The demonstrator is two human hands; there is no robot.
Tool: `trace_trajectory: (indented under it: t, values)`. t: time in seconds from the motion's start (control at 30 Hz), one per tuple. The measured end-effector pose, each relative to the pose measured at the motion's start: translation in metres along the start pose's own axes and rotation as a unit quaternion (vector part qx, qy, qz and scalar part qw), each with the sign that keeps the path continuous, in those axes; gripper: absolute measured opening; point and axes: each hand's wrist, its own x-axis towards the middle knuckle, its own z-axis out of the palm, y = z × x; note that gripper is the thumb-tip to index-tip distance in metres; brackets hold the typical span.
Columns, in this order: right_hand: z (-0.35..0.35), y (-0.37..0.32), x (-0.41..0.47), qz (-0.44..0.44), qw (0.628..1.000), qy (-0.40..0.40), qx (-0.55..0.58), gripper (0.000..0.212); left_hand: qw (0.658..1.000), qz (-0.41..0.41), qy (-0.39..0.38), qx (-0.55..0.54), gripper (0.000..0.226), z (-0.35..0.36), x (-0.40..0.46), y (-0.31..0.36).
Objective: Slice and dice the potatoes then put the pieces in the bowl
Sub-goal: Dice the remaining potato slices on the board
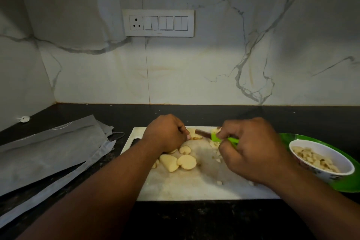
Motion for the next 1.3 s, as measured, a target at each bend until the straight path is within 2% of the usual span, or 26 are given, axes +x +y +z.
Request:
trace_trajectory:
  t: [0.07,0.2,0.3,0.33,0.7,0.87,1.03,1.17,1.3]
  values:
    - [-0.001,0.009,0.004,0.038,0.997,0.061,0.035,0.017,0.999,0.011,0.01,0.046,0.008,-0.002,-0.001,0.006]
    - [0.007,0.025,0.007,0.114,0.982,0.115,0.1,0.016,0.99,0.043,0.022,0.131,0.047,0.0,-0.001,0.02]
    - [0.01,0.033,0.009,0.156,0.972,0.115,0.135,0.007,0.989,0.071,-0.031,0.127,0.059,0.011,0.001,0.024]
    - [0.011,0.035,0.01,0.167,0.97,0.111,0.141,0.01,0.988,0.078,-0.049,0.126,0.06,0.014,0.003,0.024]
    - [0.018,0.038,0.012,0.214,0.953,0.089,0.195,0.015,0.983,0.14,-0.081,0.085,0.049,0.021,0.007,0.02]
    - [0.017,0.038,0.012,0.227,0.948,0.085,0.204,0.015,0.984,0.147,-0.072,0.071,0.035,0.02,0.007,0.018]
    - [0.016,0.04,0.012,0.228,0.947,0.086,0.207,0.016,0.98,0.163,-0.071,0.089,0.04,0.021,0.007,0.019]
    - [0.017,0.039,0.012,0.229,0.945,0.084,0.216,0.017,0.985,0.147,-0.063,0.072,0.039,0.022,0.006,0.022]
    - [0.019,0.041,0.012,0.234,0.939,0.094,0.233,0.017,0.993,0.109,-0.032,0.024,0.021,0.021,0.005,0.026]
